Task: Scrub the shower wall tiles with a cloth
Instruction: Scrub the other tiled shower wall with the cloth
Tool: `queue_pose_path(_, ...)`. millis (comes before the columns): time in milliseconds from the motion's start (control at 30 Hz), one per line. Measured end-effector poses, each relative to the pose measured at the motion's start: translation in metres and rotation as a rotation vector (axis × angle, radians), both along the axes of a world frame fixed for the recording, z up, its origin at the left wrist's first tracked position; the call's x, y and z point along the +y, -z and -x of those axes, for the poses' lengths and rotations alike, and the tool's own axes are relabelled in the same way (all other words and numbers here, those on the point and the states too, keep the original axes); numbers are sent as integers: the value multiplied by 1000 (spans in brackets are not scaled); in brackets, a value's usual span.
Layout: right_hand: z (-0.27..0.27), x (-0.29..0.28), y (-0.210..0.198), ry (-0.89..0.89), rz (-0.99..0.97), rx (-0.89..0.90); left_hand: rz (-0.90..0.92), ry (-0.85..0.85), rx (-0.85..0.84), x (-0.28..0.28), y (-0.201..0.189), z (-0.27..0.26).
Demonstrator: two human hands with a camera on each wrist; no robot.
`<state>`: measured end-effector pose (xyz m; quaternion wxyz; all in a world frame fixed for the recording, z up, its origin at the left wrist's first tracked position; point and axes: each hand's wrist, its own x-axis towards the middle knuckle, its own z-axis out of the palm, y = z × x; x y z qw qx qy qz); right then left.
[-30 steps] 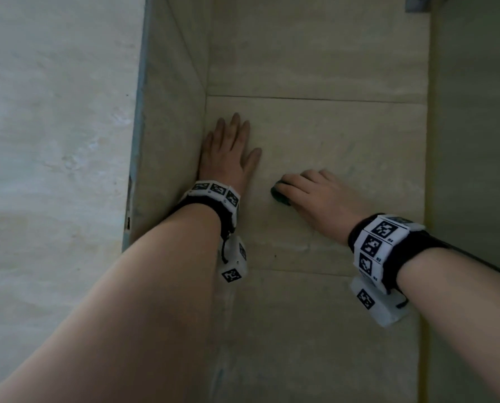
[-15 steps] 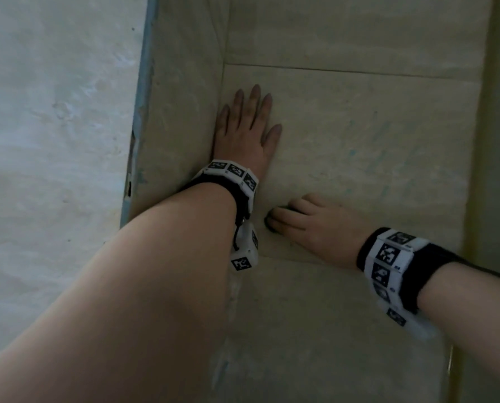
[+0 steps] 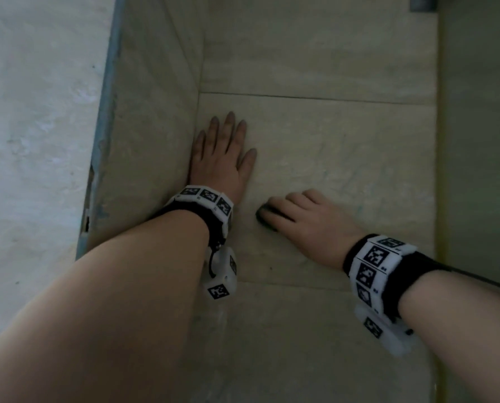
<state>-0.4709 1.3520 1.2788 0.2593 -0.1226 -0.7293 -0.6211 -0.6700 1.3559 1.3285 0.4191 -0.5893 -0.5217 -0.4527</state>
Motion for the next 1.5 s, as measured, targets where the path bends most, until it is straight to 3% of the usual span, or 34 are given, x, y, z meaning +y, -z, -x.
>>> queue_pose_path(167, -6, -12, -35, -225, 101, 533, -28, 60, -4, -2, -2, -6)
queue_pose_path(300, -18, -27, -66, -401, 252, 806, -143, 218, 105, -6, -13, -22)
queue_pose_path(467, -26, -31, -88, -627, 462, 1179, -86, 214, 54, -8, -34, -29)
queue_pose_path(600, -28, -30, -105, -886, 607, 1400, -113, 181, 119, 5, -26, -35)
queue_pose_path(667, -28, -30, -110, -923, 663, 1415, -170, 182, 132, 11, -22, -34)
queue_pose_path(867, -17, -27, -114, -674, 644, 1176, -213, 196, 130, 14, -24, -32)
queue_pose_path(1167, -2, -13, -123, -216, 195, 694, -237, 197, 141, 17, -23, -31)
queue_pose_path(1233, -12, -7, -122, -187, 136, 713, -235, 185, 147, 17, -23, -31)
queue_pose_path(1400, -55, -8, -128, 34, 123, 1116, -228, 181, 133, 17, -23, -32)
queue_pose_path(1500, -40, -7, -124, 48, 103, 1030, -222, 182, 130, 18, -23, -32)
